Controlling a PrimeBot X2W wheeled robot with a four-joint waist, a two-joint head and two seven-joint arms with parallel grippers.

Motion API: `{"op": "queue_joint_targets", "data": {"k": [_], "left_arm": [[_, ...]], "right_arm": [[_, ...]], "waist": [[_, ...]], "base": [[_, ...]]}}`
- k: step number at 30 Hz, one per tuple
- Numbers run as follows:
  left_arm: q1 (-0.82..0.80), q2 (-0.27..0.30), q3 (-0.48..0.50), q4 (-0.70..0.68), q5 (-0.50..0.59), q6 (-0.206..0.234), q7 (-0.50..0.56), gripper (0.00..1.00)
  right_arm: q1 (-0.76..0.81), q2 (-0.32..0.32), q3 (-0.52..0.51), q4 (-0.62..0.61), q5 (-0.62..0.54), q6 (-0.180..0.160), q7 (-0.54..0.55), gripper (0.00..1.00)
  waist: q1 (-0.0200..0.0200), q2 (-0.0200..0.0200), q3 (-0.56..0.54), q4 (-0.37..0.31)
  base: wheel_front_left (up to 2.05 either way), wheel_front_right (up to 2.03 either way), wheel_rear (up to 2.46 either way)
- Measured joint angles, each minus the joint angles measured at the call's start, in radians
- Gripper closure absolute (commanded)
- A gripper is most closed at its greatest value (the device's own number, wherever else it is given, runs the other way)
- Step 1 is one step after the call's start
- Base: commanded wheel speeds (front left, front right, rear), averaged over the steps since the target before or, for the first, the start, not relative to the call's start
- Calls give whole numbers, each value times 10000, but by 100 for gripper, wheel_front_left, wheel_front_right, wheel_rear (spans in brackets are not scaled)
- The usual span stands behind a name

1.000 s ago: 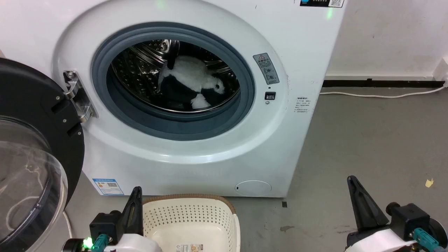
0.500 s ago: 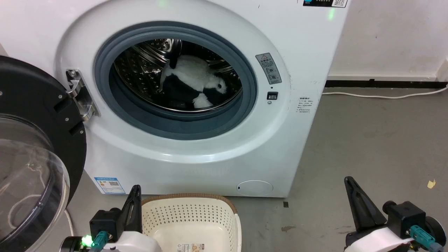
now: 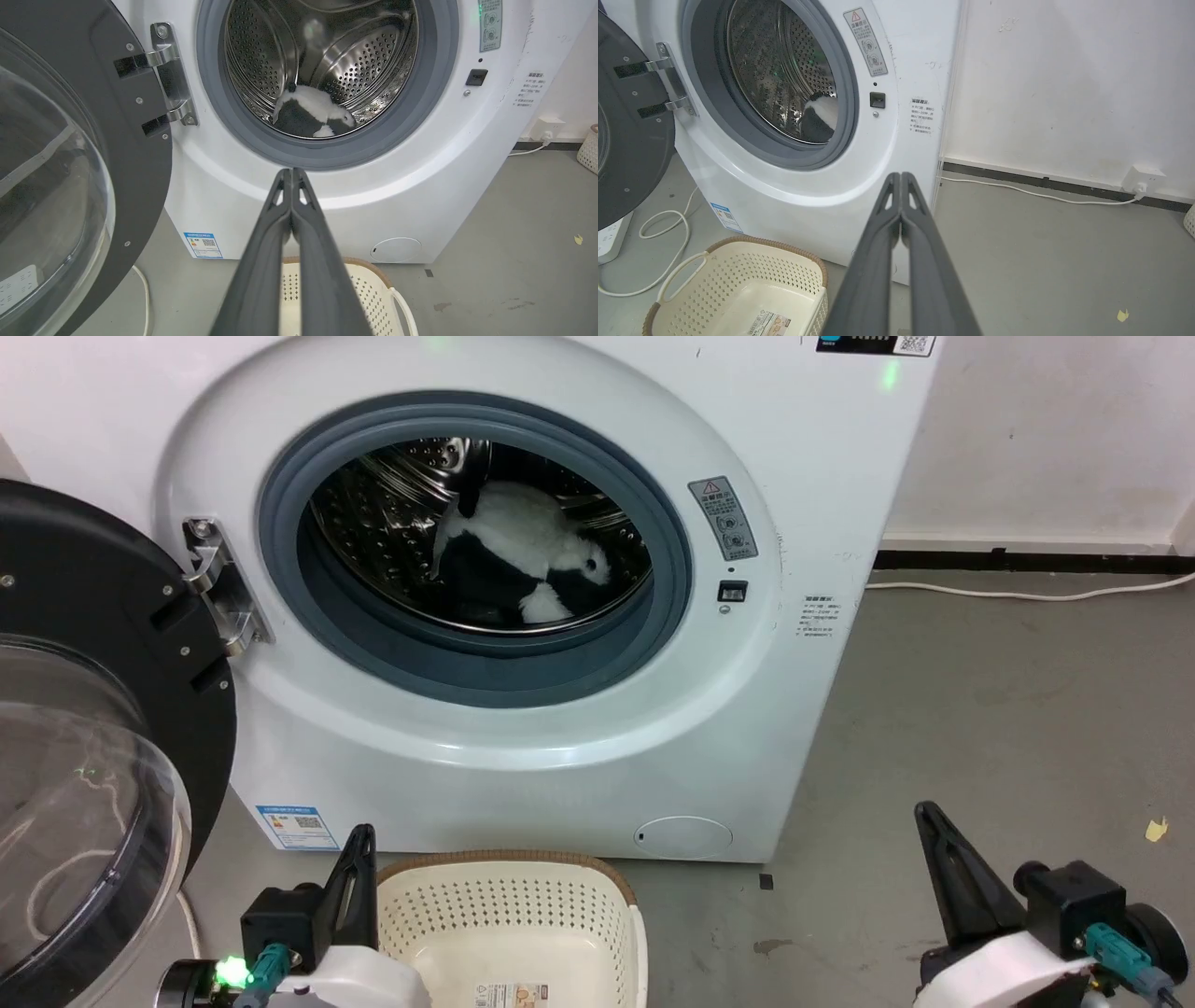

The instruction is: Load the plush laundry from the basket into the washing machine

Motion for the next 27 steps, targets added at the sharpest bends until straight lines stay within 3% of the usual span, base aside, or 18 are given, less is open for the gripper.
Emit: {"op": "queue_joint_targets", "data": {"k": [27], "left_arm": [[-173,-59,178,-368,487,-92,617,100]], "right_arm": [[-272,0,-8,52,-280,0,623,100]], "waist": [[0,0,28,165]], "base": [[0,0,0]]}}
